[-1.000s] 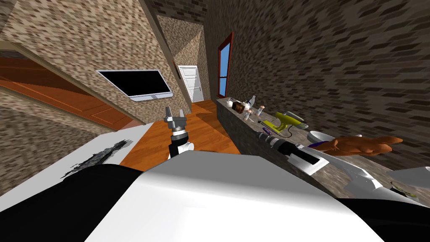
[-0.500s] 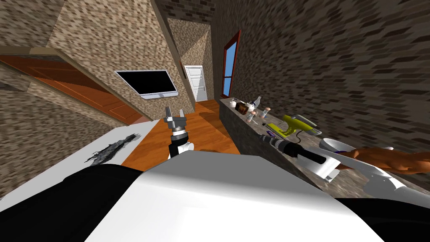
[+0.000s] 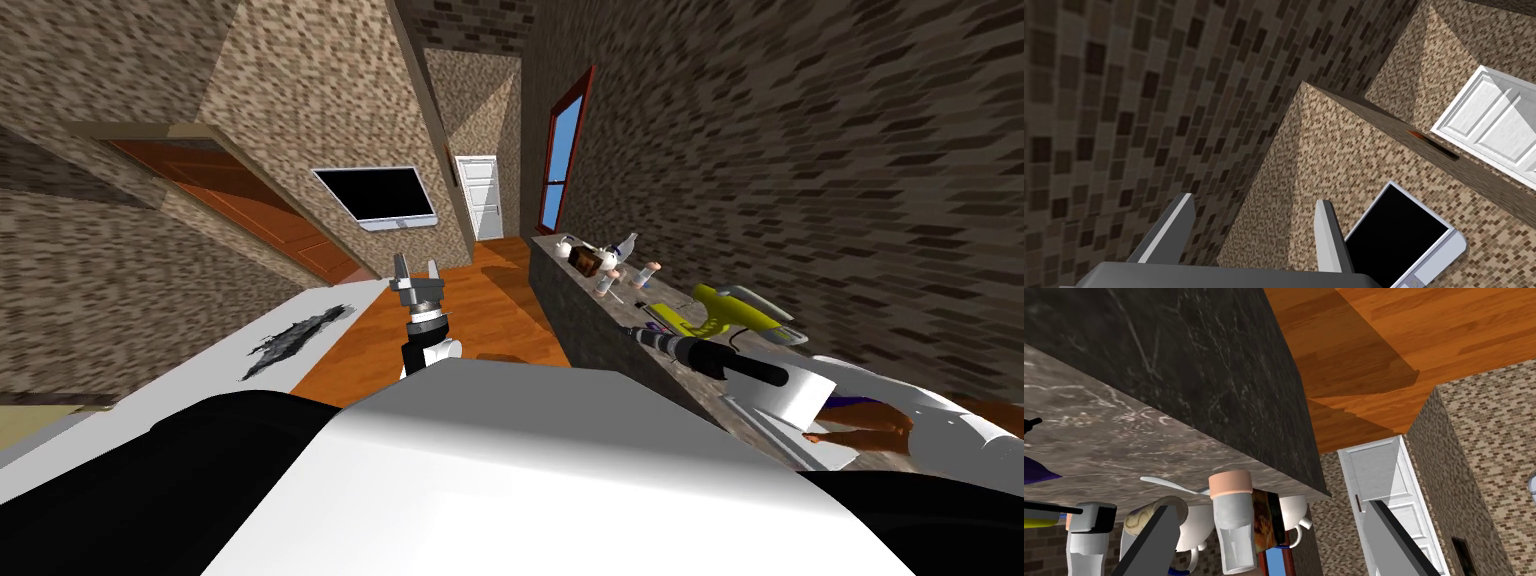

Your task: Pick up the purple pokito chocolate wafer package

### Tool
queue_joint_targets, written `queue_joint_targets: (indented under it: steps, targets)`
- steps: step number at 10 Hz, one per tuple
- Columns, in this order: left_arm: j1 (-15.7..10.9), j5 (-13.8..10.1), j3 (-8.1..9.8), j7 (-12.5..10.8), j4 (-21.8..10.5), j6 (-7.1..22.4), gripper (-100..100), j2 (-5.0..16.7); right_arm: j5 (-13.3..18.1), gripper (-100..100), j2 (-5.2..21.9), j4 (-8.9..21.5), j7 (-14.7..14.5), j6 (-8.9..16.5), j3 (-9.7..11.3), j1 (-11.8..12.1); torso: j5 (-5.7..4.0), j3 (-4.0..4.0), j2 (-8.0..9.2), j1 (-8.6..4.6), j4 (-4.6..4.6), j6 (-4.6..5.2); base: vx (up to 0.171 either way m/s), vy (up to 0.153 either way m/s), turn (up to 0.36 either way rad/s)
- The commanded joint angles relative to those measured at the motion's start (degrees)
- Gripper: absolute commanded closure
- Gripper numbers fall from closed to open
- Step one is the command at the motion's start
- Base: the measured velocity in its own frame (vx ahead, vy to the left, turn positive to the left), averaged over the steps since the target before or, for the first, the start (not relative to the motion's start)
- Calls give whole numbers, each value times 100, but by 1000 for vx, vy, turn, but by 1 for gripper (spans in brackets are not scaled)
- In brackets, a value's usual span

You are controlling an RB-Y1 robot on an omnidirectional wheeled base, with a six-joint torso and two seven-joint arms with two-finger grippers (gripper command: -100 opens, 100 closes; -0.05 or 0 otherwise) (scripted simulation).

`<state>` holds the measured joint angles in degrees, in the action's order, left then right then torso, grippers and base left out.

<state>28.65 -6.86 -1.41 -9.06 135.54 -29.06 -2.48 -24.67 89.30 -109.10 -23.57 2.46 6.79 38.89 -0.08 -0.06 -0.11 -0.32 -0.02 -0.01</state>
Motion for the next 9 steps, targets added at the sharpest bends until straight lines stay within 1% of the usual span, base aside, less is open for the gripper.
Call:
queue_joint_targets:
  steps: [1,2,3,5,6,7,9]
  targets:
    - [0,0,0,0,0,0,0,0,-88,-100,160,91,-110,79,92,19,0,0,0,0,0,0,11,-79,139]
    - [1,0,1,0,0,0,0,0,-256,-100,382,159,-233,224,153,111,-1,0,-1,2,1,6,21,-70,160]
    - [1,0,0,0,0,0,0,0,-256,-100,382,159,-233,224,153,111,-1,-2,-4,3,-1,2,15,-58,113]
    - [1,0,0,0,0,0,0,0,-580,-100,748,278,-468,496,278,293,1,-1,-2,9,0,2,10,-82,232]
    - [0,0,0,0,0,0,0,0,-580,-100,767,278,-468,496,278,293,-1,-2,-3,-4,0,2,8,-86,117]
    - [1,0,1,0,0,0,0,0,-732,-100,930,329,-578,619,341,381,-2,0,-1,1,1,7,5,-73,150]
    - [1,0,0,0,0,0,0,0,-1010,-100,1193,415,-779,838,461,545,-1,-1,-1,-3,0,3,-1,-107,264]
